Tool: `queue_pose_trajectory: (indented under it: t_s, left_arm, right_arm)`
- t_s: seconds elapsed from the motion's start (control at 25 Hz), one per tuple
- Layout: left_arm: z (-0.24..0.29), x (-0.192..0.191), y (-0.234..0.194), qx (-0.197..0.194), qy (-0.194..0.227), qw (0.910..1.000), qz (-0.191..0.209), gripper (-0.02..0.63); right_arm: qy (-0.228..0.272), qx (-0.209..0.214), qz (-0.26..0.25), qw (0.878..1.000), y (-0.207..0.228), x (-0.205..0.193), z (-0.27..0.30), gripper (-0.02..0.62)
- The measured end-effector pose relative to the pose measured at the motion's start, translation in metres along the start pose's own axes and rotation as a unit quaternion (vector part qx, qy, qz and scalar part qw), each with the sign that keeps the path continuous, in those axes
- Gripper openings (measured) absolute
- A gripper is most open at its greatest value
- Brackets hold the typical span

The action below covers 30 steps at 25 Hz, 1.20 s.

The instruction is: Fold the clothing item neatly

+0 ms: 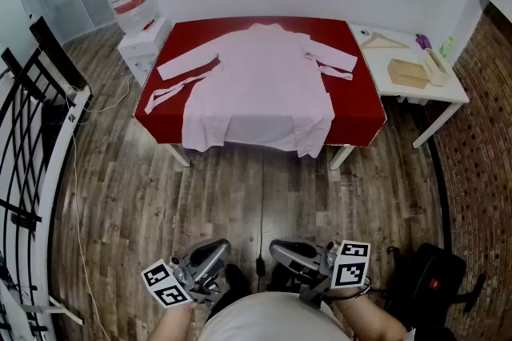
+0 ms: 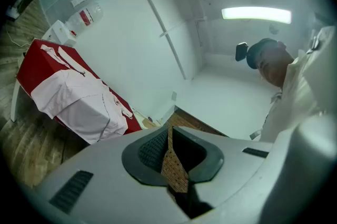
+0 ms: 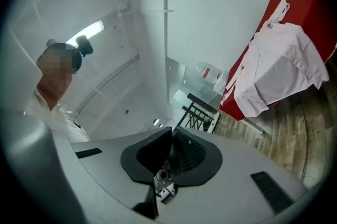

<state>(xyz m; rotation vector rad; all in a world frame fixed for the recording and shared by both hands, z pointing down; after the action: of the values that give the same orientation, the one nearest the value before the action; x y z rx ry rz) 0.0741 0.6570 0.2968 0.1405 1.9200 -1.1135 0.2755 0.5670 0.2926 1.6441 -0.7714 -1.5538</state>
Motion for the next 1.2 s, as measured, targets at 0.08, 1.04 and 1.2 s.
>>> queue_pose_trajectory:
  t_s: [0.08,1.04,1.2]
  left_arm:
    - [0.005,-0.001,-0.001,0.004,0.002,1.0,0.001,0.006]
    - [0.029,0.007,-0.04,0.025,-0.012,0.9995,0.01,0.006]
    - [0.026,0.027,-0.069,0.023,-0.014,0.9996,0.008,0.006]
  right_arm:
    - [0.0,-0.001,0.003,1.0,0.005,0.005,-0.004,0.015]
    - [0.0,-0.082,-0.002,0.997,0.06,0.042,0.008,0.015]
    - [0.012,-0.113,-0.006,0.993,0.079,0.056,0.035,0.015]
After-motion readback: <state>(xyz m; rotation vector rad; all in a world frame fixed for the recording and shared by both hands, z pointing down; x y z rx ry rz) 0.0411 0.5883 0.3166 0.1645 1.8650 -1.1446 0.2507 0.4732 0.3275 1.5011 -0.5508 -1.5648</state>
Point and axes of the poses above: the fingertips, and each gripper's own axes: z forward along the fingers, y to its right, x out of its top, the point moved 7 cm from there along -z, backward along the fingers, and after that the axes turned 8 degrees about -x, right-handed, at the moved point
